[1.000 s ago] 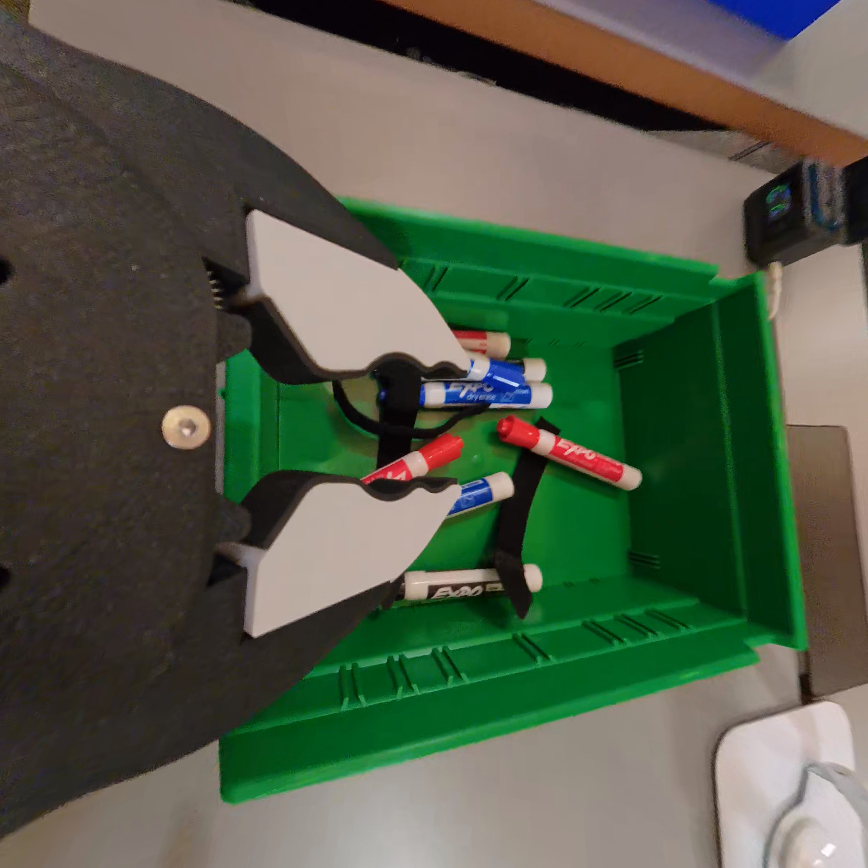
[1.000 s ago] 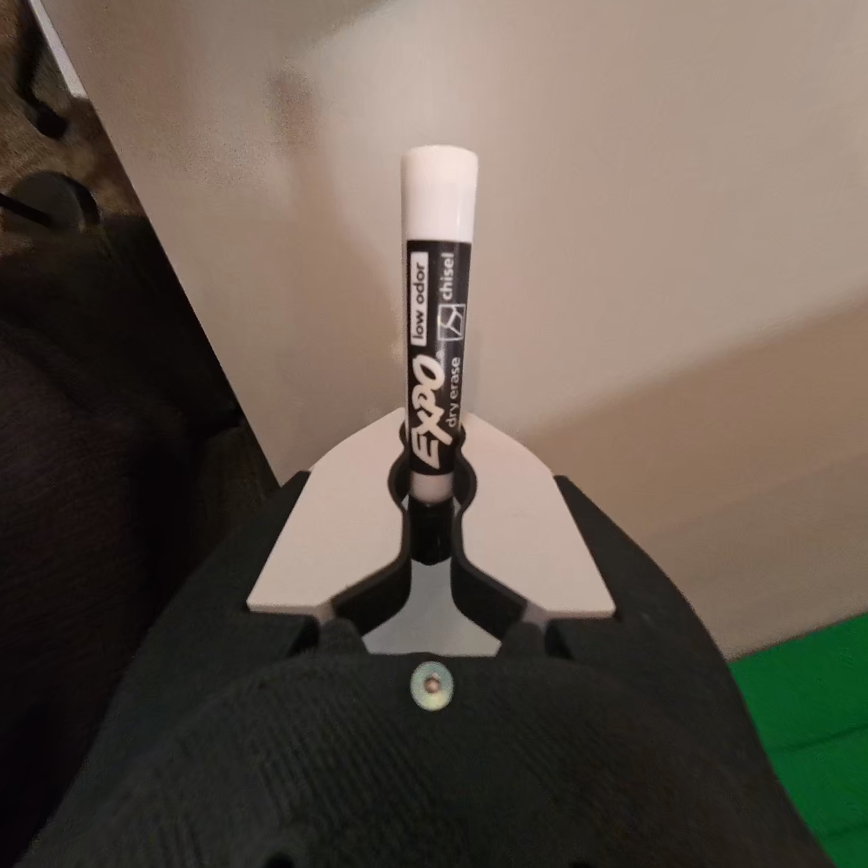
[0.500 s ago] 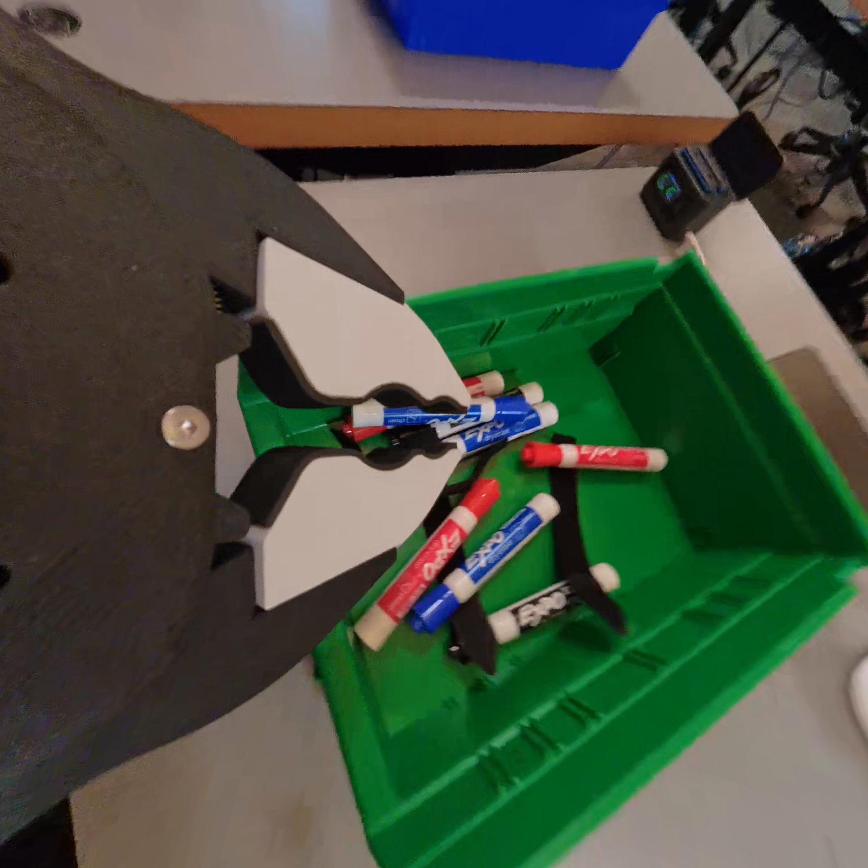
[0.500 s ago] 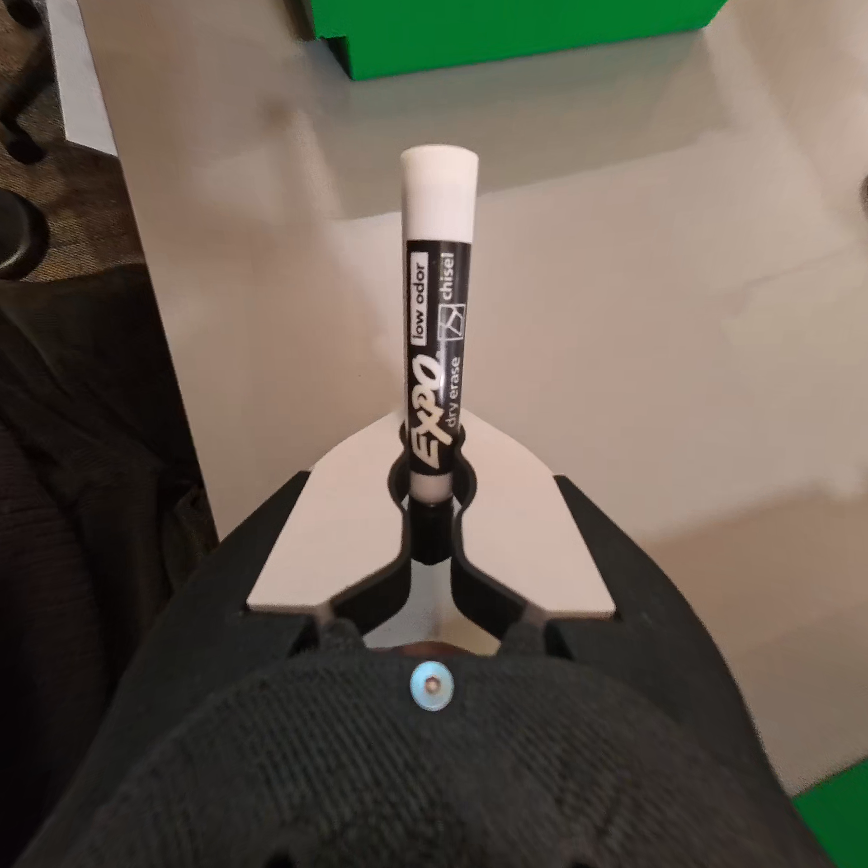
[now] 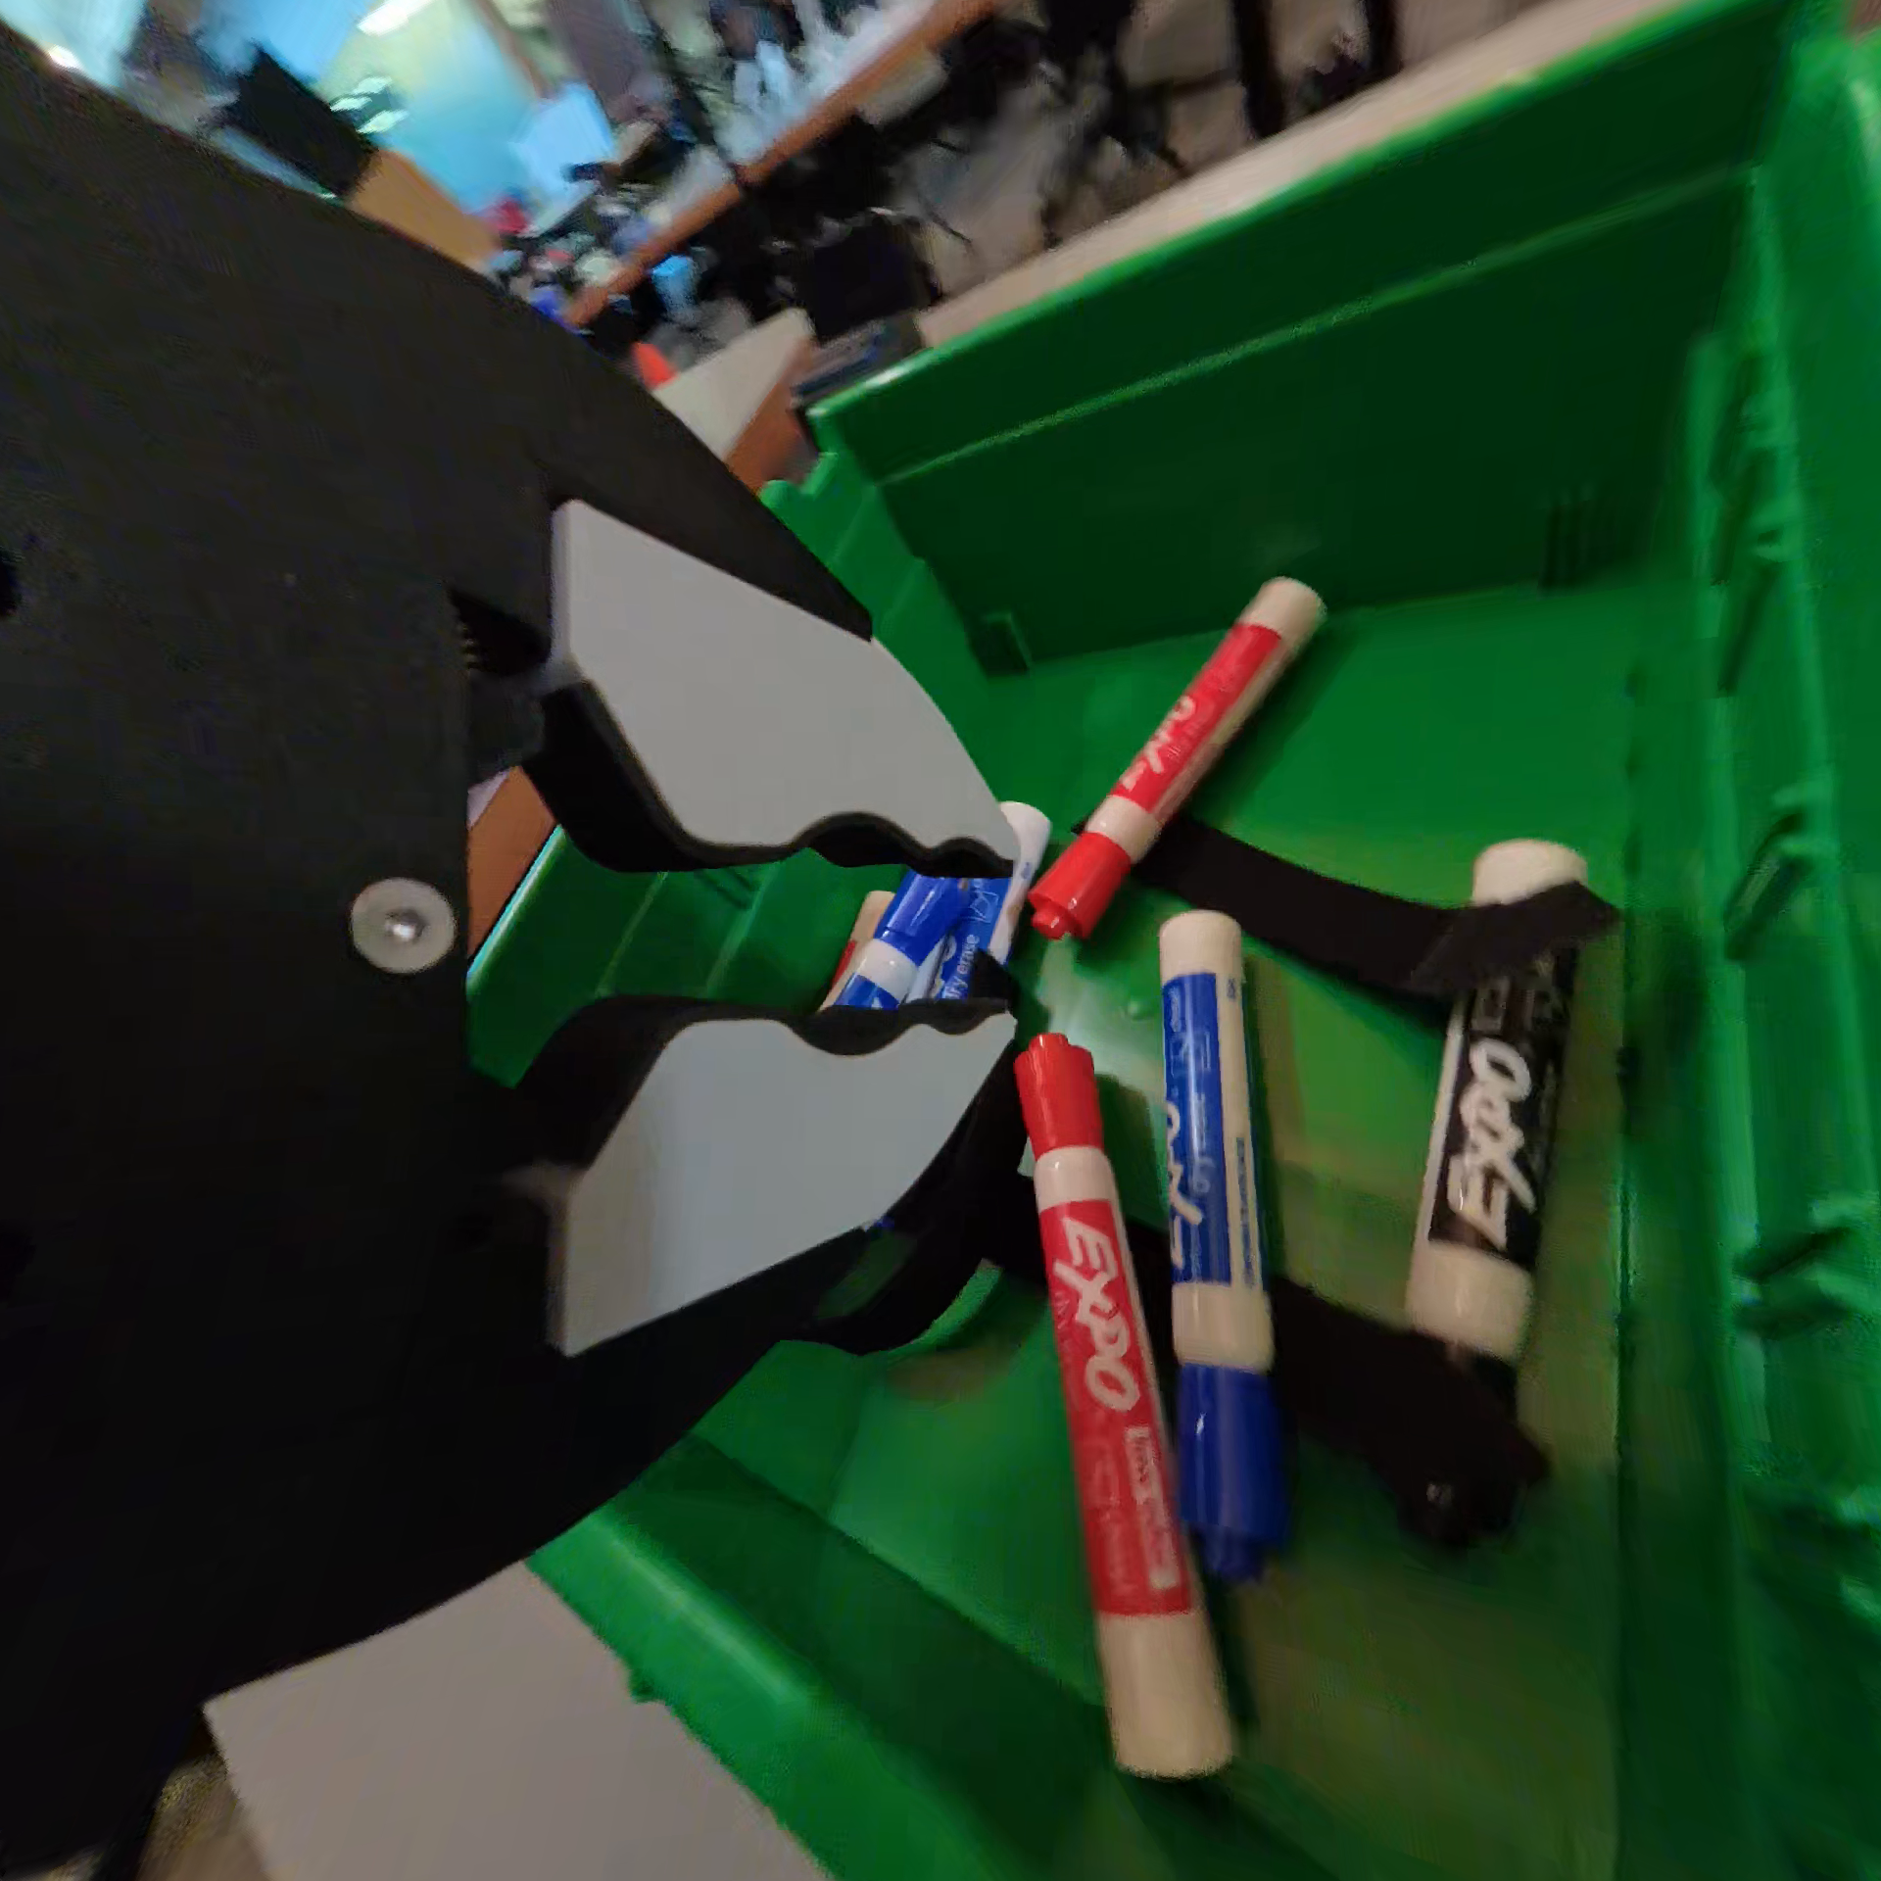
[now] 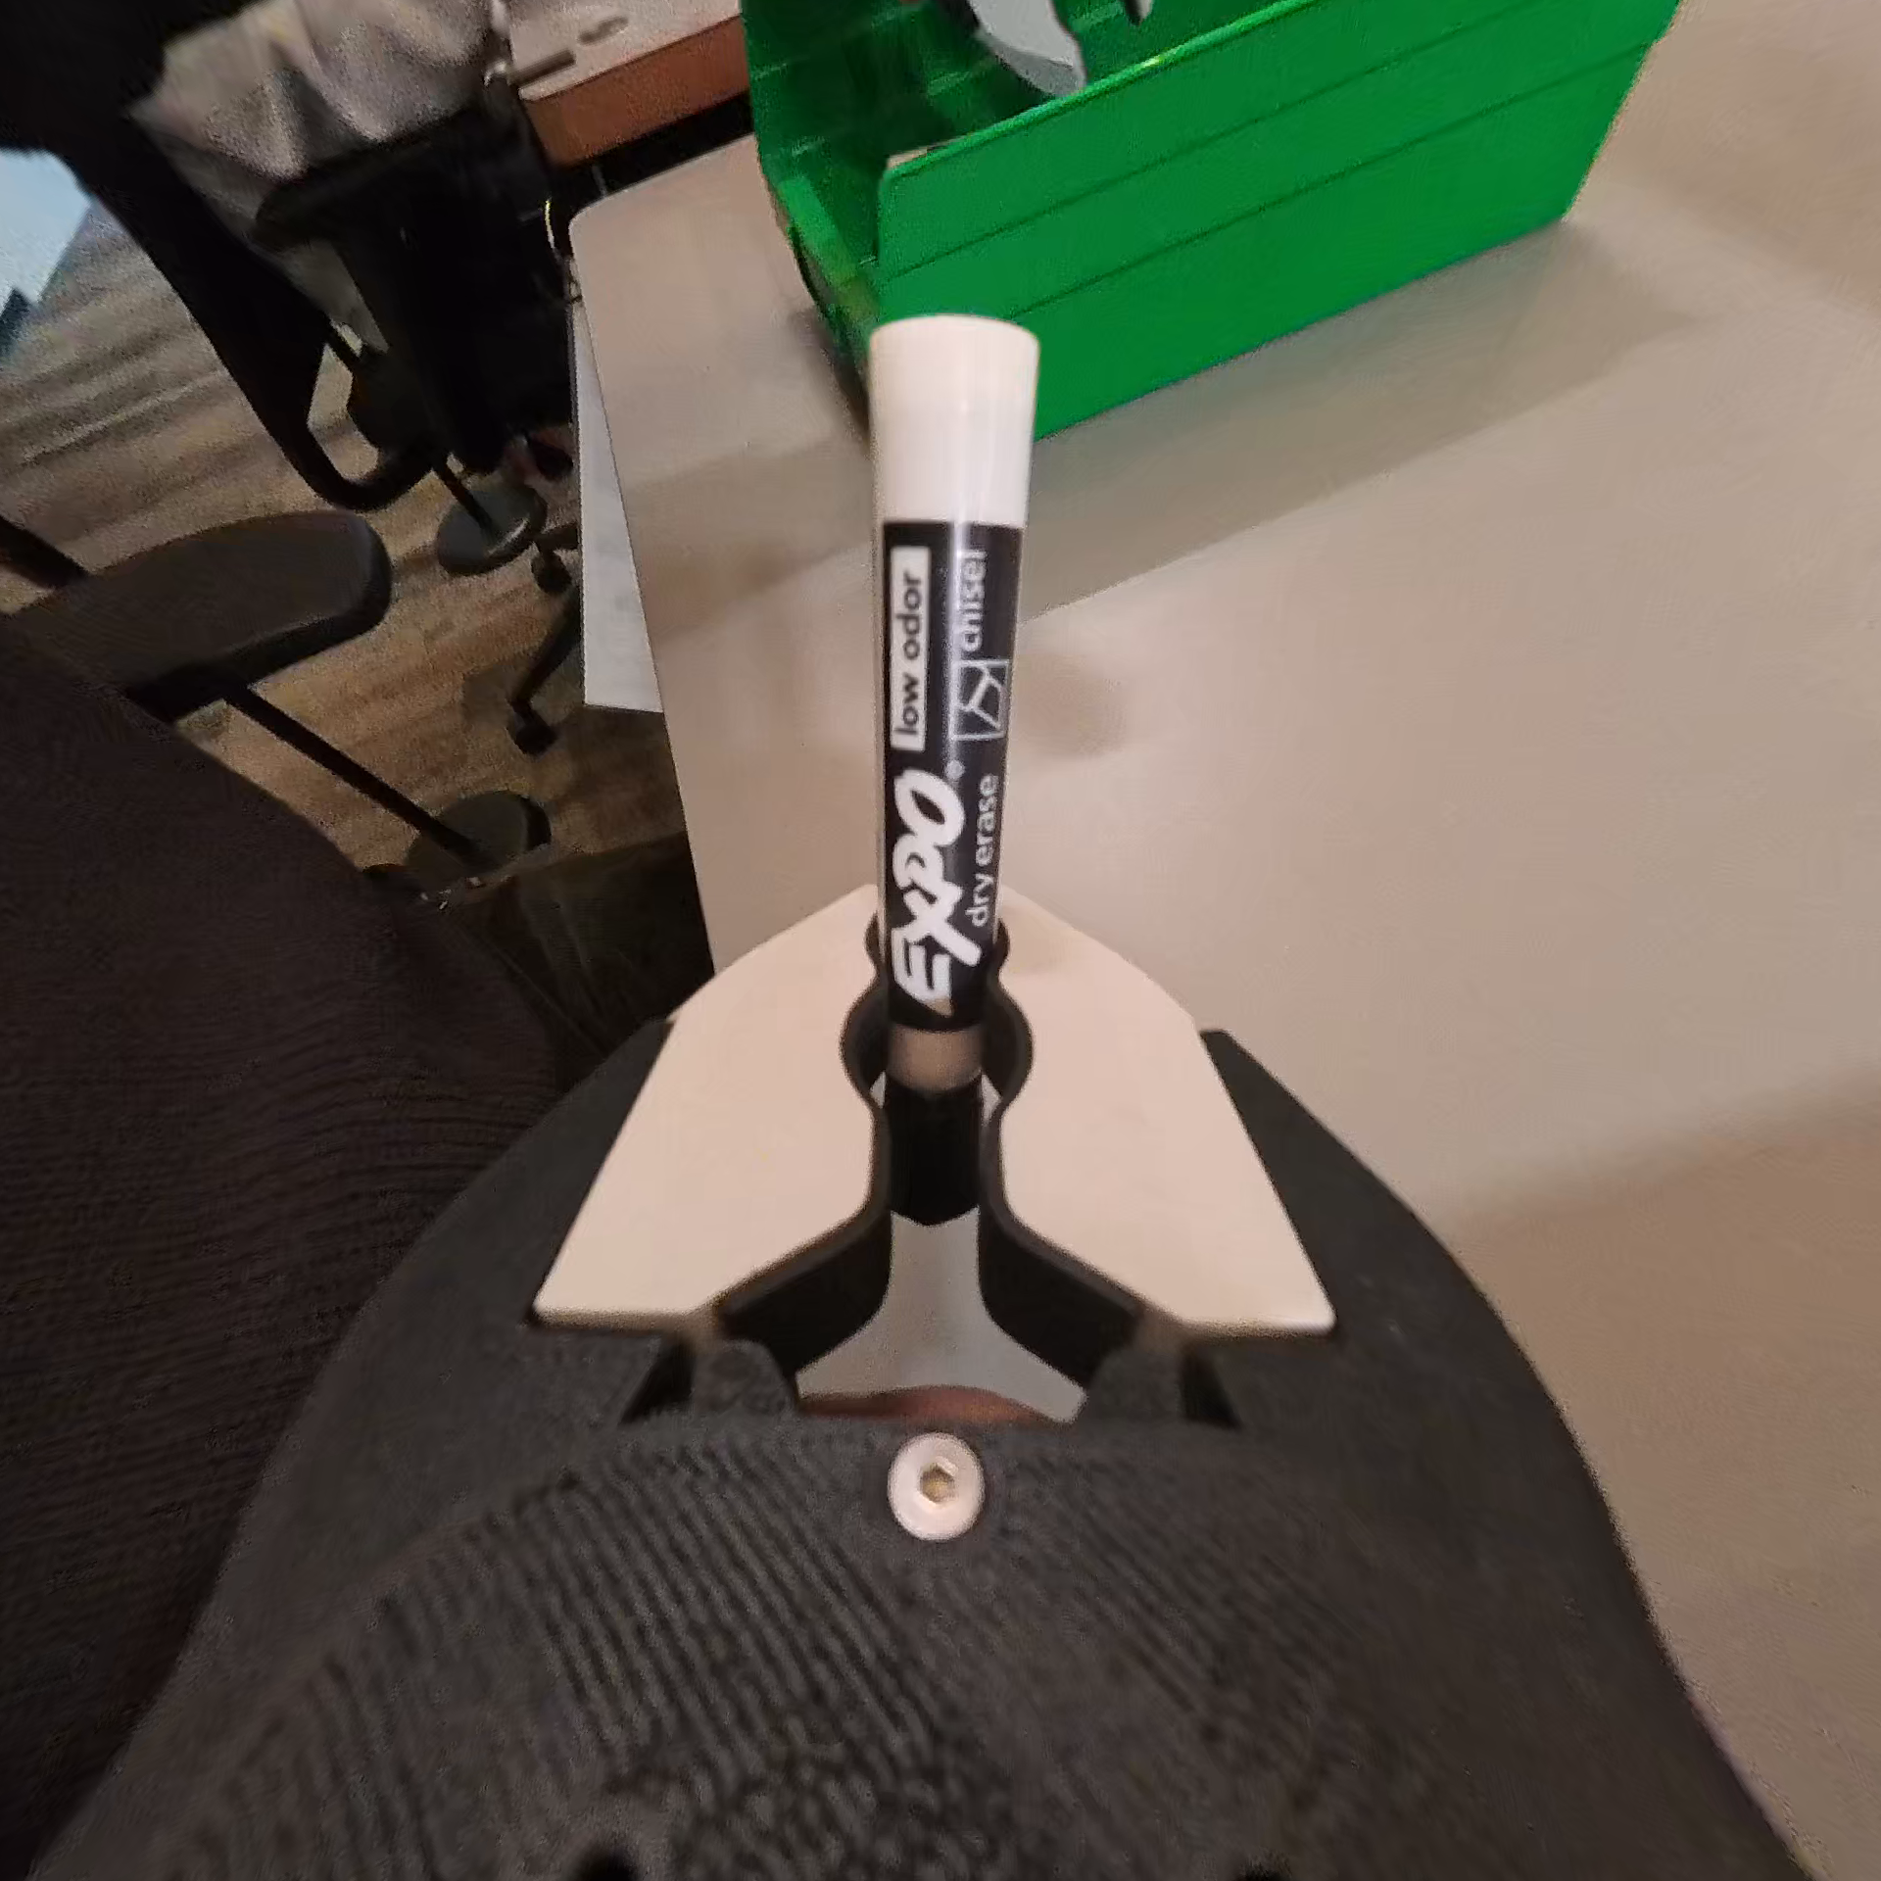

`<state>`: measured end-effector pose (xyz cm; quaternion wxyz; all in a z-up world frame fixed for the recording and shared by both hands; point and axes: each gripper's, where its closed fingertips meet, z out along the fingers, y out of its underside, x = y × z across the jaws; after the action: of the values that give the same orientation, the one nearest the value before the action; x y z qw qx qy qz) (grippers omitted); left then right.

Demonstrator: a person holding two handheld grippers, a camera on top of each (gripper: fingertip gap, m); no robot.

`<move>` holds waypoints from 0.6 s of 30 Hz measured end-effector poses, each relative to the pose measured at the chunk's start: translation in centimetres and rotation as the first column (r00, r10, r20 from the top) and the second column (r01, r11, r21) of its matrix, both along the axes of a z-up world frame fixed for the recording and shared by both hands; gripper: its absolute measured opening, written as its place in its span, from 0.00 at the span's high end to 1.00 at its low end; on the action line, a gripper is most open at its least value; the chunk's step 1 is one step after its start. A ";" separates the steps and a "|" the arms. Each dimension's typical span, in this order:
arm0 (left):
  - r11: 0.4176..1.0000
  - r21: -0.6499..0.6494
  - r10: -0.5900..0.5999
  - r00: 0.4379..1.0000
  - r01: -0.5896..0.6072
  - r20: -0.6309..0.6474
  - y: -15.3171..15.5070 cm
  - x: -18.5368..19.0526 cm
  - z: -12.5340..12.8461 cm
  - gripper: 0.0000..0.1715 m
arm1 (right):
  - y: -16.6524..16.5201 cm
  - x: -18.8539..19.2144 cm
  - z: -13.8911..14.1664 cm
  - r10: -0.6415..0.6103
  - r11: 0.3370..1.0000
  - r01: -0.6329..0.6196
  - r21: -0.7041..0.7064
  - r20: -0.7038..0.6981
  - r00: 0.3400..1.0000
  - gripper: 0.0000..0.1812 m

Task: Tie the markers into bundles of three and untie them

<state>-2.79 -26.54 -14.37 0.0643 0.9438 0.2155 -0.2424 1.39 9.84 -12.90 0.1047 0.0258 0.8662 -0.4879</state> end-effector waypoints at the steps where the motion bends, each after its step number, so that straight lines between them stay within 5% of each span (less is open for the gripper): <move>1: 0.999 0.009 -0.048 0.998 0.048 0.048 0.1 -0.1 -0.1 0.85 | 0.4 -0.2 -0.1 -0.015 1.000 0.015 0.000 0.009 1.000 0.93; 5: 0.999 0.017 -0.043 0.966 0.040 0.256 -0.6 0.0 -2.5 0.85 | 1.6 0.2 0.1 -0.022 0.999 0.025 -0.030 0.072 0.997 0.93; 9: 0.993 0.080 -0.107 0.955 0.088 0.277 0.2 -1.1 -4.1 0.83 | 2.2 0.1 1.8 -0.060 0.989 0.079 -0.122 0.155 0.986 0.93; 13: 0.986 0.073 -0.164 0.945 0.149 0.282 1.0 -1.4 -4.5 0.64 | 2.6 0.1 2.5 -0.063 0.977 0.108 -0.183 0.237 0.970 0.93; 18: 0.973 0.067 -0.229 0.928 0.219 0.293 1.4 -1.4 -5.7 0.66 | 2.6 0.3 2.0 -0.076 0.979 0.119 -0.166 0.243 0.967 0.93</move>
<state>-4.18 -25.19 -20.06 0.0523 0.9889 0.0983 -0.0988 1.66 12.40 -10.86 0.1842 0.1165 0.7979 -0.5620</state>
